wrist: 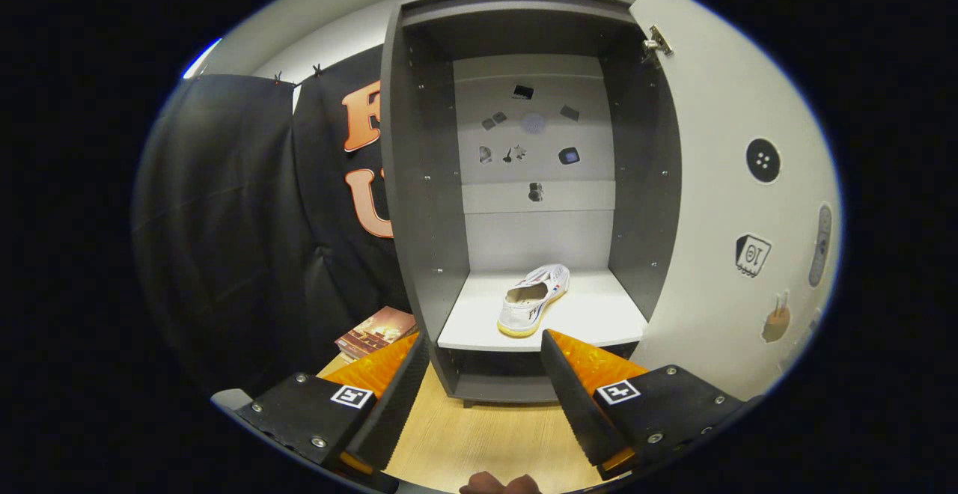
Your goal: Open the shoe cabinet door, grab the shoes and put them into the shoe cabinet, then close the shoe cabinet door.
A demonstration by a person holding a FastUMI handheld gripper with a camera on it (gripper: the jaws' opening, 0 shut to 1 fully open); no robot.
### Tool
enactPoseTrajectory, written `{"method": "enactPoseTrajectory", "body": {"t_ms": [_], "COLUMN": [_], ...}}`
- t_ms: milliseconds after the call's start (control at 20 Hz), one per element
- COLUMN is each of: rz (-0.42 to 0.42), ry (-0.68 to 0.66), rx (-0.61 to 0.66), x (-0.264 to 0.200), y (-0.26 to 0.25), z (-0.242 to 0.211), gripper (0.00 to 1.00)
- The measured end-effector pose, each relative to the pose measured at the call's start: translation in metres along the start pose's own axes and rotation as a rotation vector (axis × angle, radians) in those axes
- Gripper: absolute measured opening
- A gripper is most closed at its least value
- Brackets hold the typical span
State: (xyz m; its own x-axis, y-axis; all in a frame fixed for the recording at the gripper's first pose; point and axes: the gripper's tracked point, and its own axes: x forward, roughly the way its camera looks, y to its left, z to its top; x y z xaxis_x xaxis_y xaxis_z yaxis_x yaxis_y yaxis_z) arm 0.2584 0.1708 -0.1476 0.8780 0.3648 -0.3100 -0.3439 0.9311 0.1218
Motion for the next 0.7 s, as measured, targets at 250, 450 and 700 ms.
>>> {"method": "enactPoseTrajectory", "body": {"t_ms": [250,450,700], "rz": [0.003,0.017,0.067], "ry": [-0.053,-0.091,-0.114], "rx": [-0.006,0.002,-0.011], "x": [-0.053,-0.102,-0.153], "y": [-0.007,-0.023,-0.049], "z": [0.016,0.027,0.025], "gripper": [0.93,0.93,0.93]}}
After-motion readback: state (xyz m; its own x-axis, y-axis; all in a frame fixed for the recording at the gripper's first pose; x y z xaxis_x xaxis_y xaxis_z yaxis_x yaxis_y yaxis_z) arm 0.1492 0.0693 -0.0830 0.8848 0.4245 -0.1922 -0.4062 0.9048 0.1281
